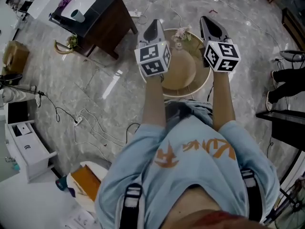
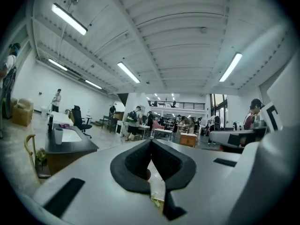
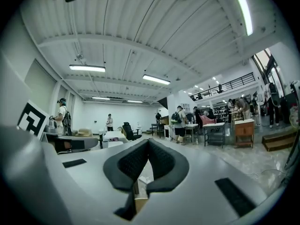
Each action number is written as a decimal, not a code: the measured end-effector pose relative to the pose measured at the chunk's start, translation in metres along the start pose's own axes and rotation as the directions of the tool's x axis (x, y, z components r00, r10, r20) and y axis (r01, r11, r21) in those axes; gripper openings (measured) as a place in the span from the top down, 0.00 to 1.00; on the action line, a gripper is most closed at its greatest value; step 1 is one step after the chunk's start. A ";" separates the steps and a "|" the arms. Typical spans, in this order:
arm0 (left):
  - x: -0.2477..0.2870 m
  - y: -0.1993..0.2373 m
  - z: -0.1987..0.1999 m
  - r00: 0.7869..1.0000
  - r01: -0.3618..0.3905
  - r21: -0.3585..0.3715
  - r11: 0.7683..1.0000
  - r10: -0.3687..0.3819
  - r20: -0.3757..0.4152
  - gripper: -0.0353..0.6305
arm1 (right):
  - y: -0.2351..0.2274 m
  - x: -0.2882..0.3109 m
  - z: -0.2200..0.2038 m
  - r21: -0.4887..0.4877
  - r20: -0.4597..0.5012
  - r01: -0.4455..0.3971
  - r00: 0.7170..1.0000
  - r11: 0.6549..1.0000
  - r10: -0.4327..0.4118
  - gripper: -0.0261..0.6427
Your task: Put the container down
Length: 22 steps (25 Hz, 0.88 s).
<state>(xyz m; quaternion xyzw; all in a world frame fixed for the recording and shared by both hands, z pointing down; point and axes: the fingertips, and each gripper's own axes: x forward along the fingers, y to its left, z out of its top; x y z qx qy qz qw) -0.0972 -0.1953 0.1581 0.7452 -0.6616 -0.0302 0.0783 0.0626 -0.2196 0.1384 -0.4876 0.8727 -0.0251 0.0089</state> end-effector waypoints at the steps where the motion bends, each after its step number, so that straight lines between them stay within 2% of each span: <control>1: 0.002 -0.001 0.002 1.000 0.004 0.019 1.000 -0.004 0.001 0.91 | -0.002 0.000 0.002 -0.008 0.005 0.007 1.000 1.000 -0.007 0.94; 4: 0.005 -0.005 0.007 1.000 0.013 0.064 0.998 -0.014 0.011 0.91 | -0.008 -0.003 0.008 -0.033 0.016 0.029 0.999 0.999 -0.029 0.94; 10: 0.007 -0.013 0.016 0.999 0.022 0.102 0.995 -0.026 0.032 0.91 | -0.014 -0.009 0.010 -0.046 0.024 0.049 0.999 0.998 -0.048 0.94; 22: 0.022 -0.012 0.040 0.997 0.059 0.110 0.992 -0.064 0.045 0.91 | -0.006 0.004 0.028 -0.071 0.049 0.046 0.998 0.996 -0.043 0.94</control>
